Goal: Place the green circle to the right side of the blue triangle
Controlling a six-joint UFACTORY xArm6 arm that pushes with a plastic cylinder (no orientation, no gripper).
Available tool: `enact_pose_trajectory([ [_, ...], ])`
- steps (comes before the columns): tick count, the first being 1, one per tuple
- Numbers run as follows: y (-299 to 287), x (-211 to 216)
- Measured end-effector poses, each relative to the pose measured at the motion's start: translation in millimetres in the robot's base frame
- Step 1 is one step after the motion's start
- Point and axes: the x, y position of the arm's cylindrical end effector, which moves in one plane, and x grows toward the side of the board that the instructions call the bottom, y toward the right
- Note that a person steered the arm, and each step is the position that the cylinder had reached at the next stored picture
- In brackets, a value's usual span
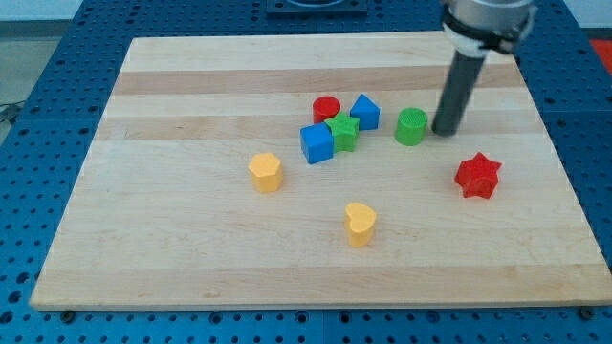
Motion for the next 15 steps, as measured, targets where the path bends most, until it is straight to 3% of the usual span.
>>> enact_pose_trajectory([
  [2,-31.0,-12.5],
  [4,-46.3,20.1],
  [5,-46.3,9.8],
  [6,-48.6,-64.9],
  [7,-76.2,-95.9],
  [8,-108.7,-97.1],
  [13,-91.4,-2.8],
  [15,-91.4,1.9],
])
